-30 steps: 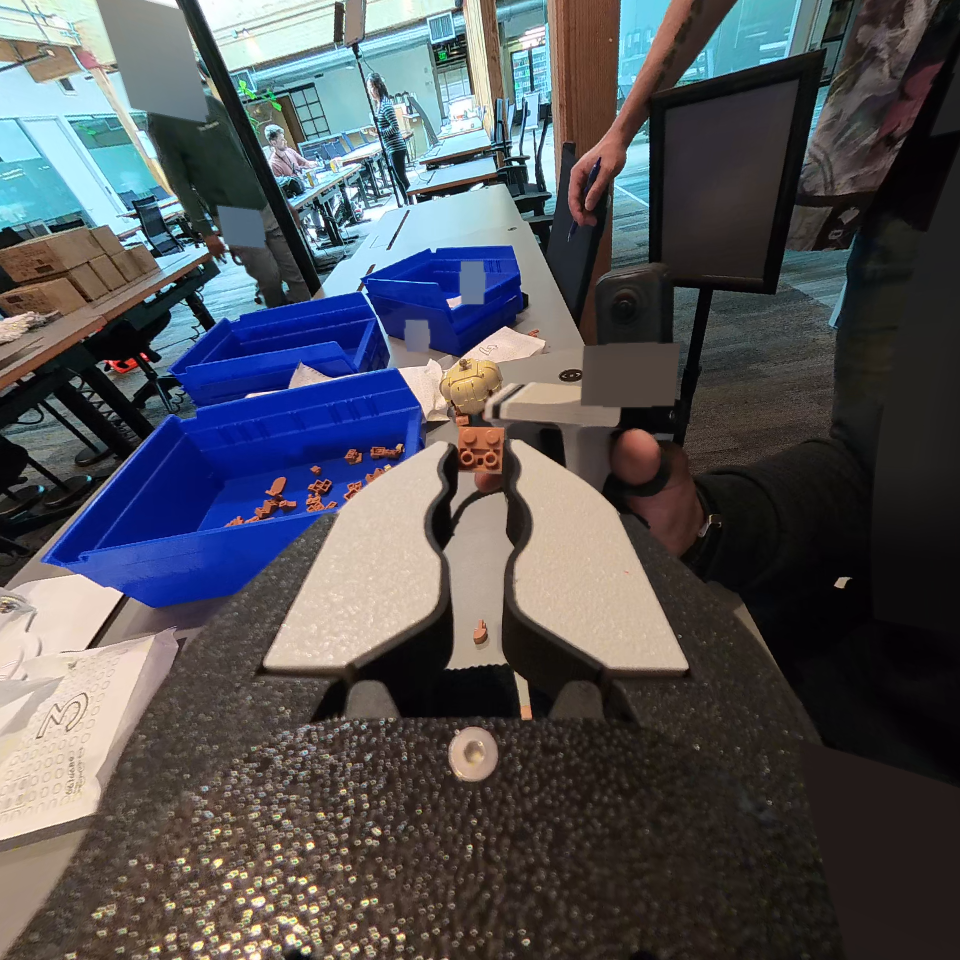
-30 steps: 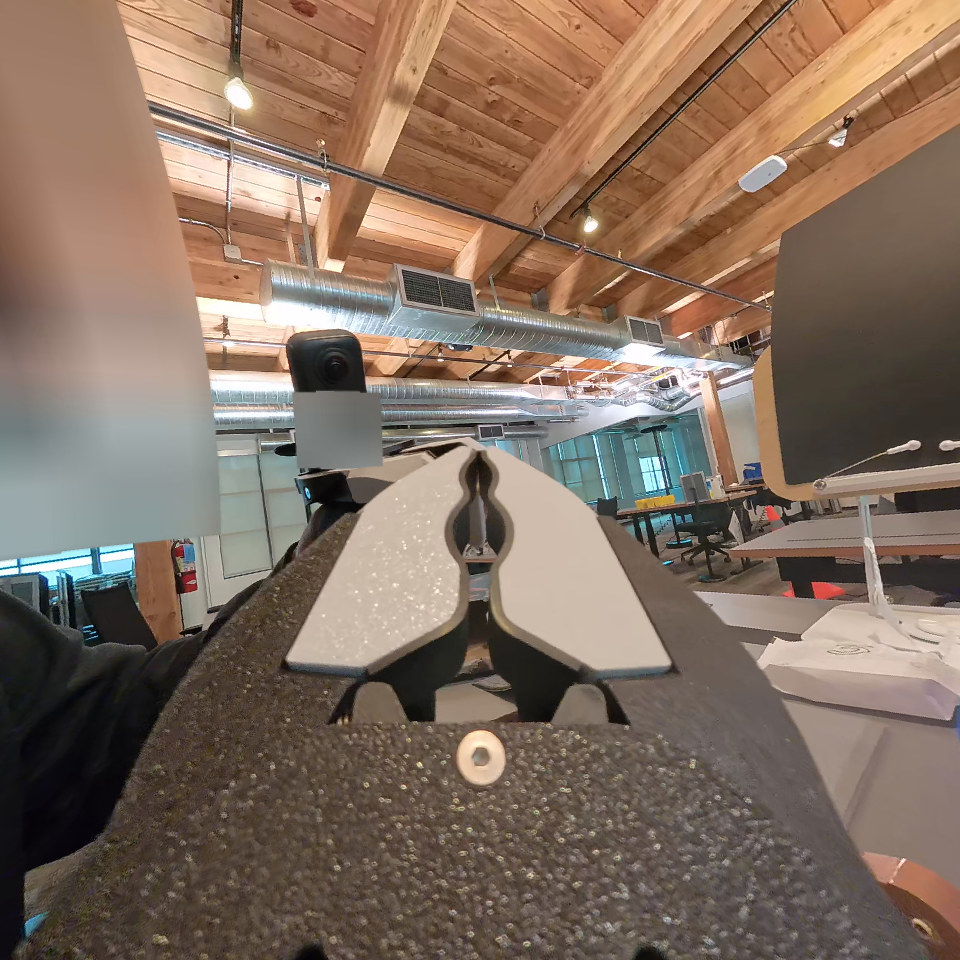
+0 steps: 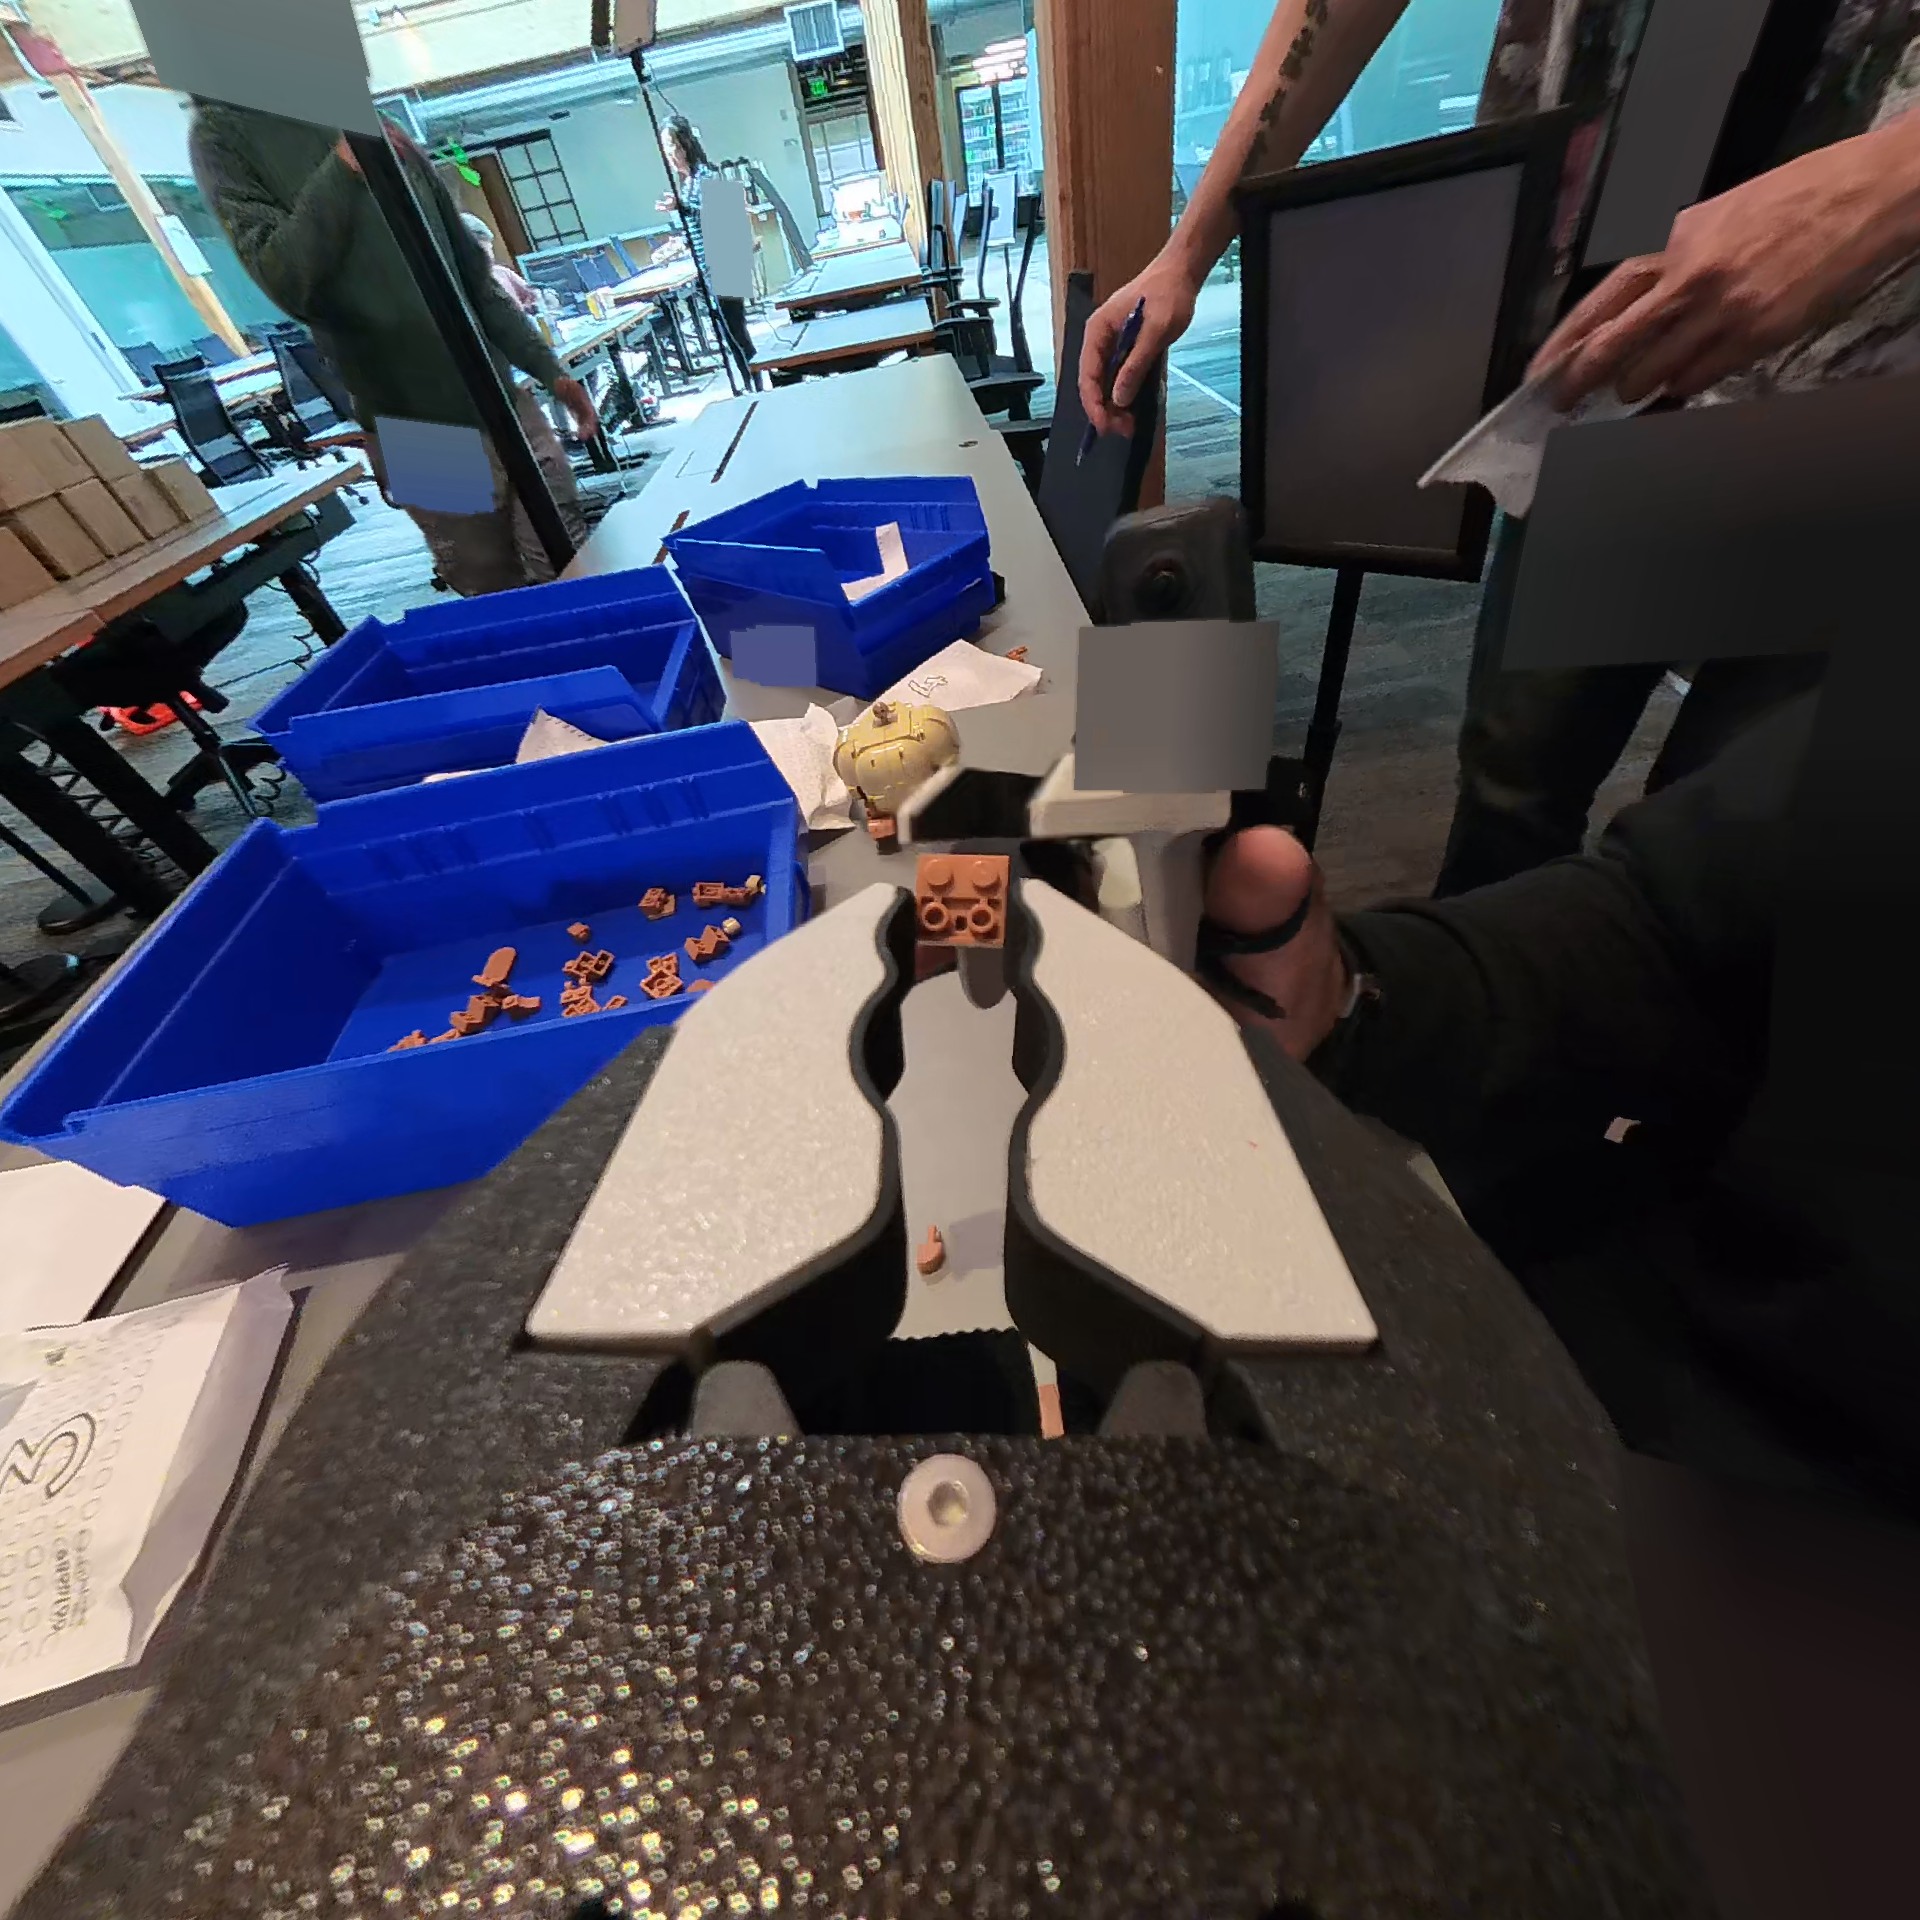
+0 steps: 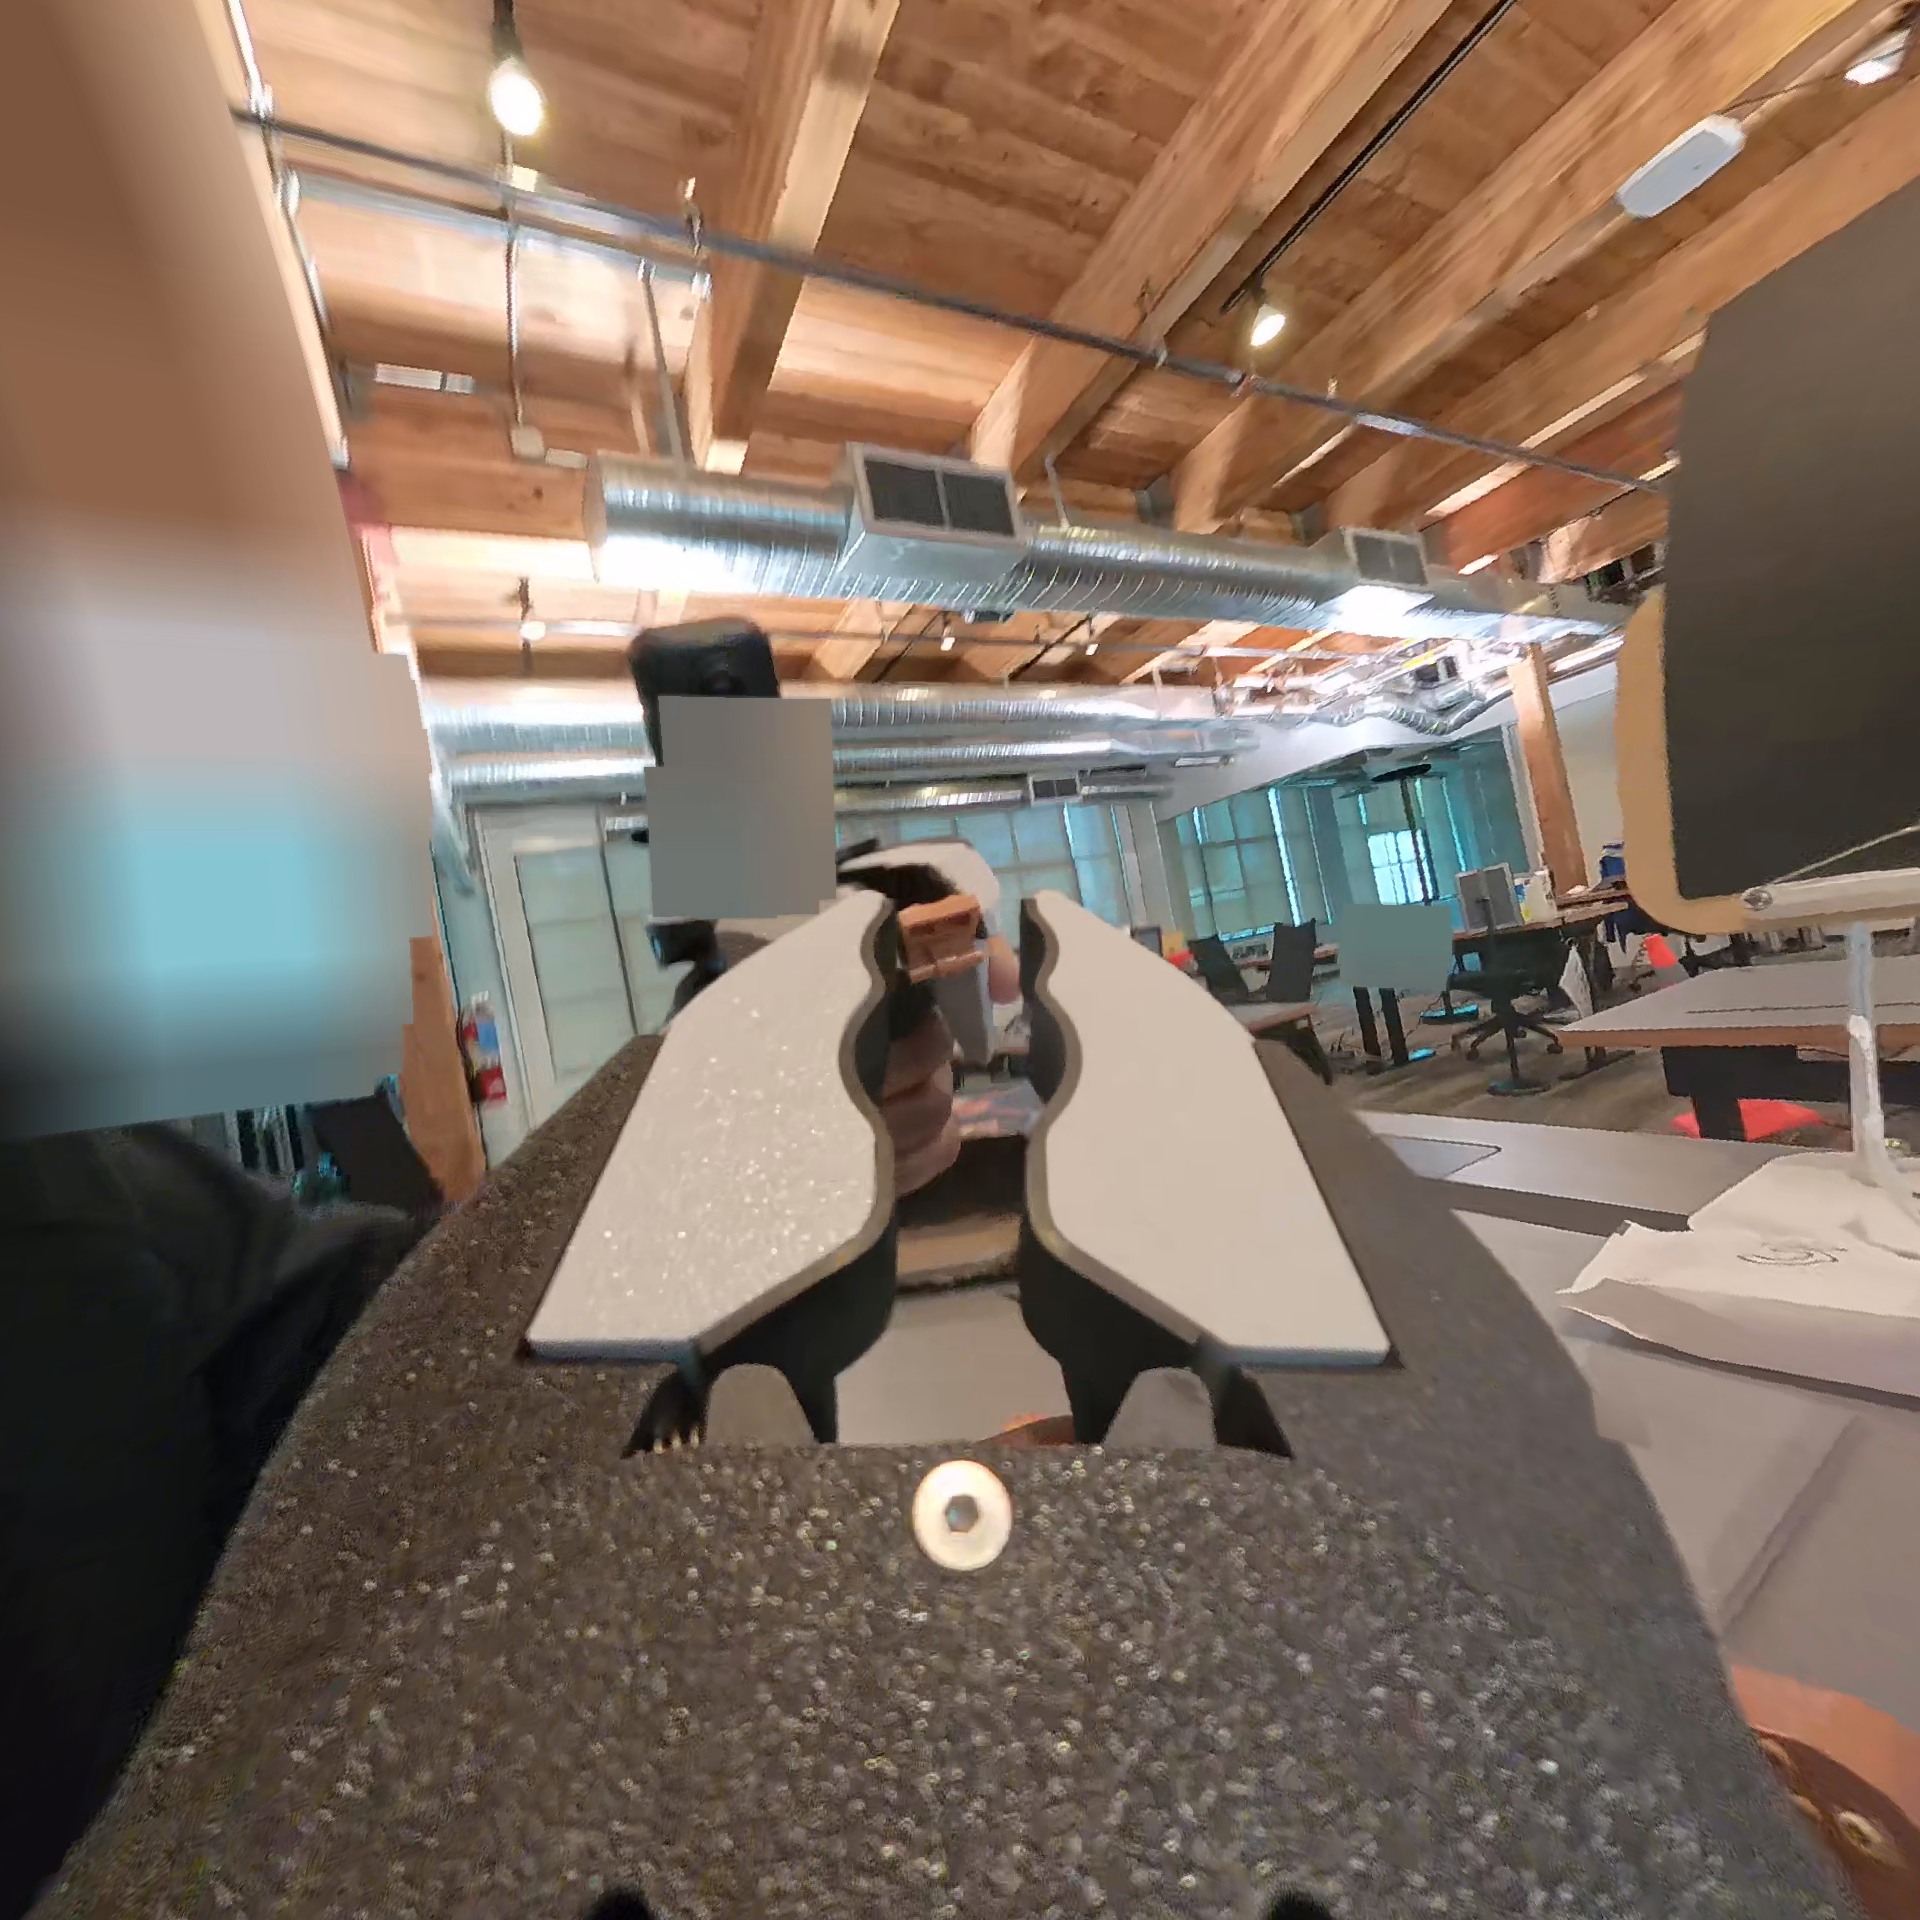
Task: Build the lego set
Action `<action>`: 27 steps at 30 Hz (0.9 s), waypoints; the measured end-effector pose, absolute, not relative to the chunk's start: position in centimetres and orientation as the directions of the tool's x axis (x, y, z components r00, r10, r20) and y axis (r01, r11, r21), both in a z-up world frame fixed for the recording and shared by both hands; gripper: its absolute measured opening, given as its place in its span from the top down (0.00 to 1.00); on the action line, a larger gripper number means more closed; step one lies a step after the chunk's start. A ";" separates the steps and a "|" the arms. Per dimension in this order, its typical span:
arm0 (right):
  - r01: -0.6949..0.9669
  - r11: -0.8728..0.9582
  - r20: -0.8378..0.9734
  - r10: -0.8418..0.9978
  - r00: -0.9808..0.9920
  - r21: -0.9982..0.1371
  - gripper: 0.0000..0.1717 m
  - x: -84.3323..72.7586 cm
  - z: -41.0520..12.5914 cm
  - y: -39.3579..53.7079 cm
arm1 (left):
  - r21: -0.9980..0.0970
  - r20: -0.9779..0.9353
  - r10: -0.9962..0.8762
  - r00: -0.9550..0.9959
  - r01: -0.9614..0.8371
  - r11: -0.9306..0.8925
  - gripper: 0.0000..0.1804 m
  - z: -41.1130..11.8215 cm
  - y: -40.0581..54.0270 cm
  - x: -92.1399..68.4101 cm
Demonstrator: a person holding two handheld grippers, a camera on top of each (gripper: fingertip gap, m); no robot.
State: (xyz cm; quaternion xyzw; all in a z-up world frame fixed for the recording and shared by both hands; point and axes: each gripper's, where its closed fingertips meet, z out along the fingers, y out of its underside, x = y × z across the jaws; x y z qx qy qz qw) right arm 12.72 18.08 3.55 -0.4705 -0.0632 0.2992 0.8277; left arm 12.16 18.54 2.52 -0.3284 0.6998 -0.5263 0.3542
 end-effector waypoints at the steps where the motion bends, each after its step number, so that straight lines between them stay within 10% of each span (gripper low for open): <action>1: -0.400 0.362 -0.147 0.560 0.815 -0.842 0.87 12.5 3.3 18.1 | -0.969 -0.148 -0.828 -0.542 -0.089 0.231 0.91 2.5 18.5 12.1; 27: 0.025 0.179 0.147 0.713 0.685 -0.984 0.91 9.8 -0.1 17.4 | -0.872 -0.209 -0.710 -0.672 -0.201 0.447 0.91 -1.0 17.2 10.3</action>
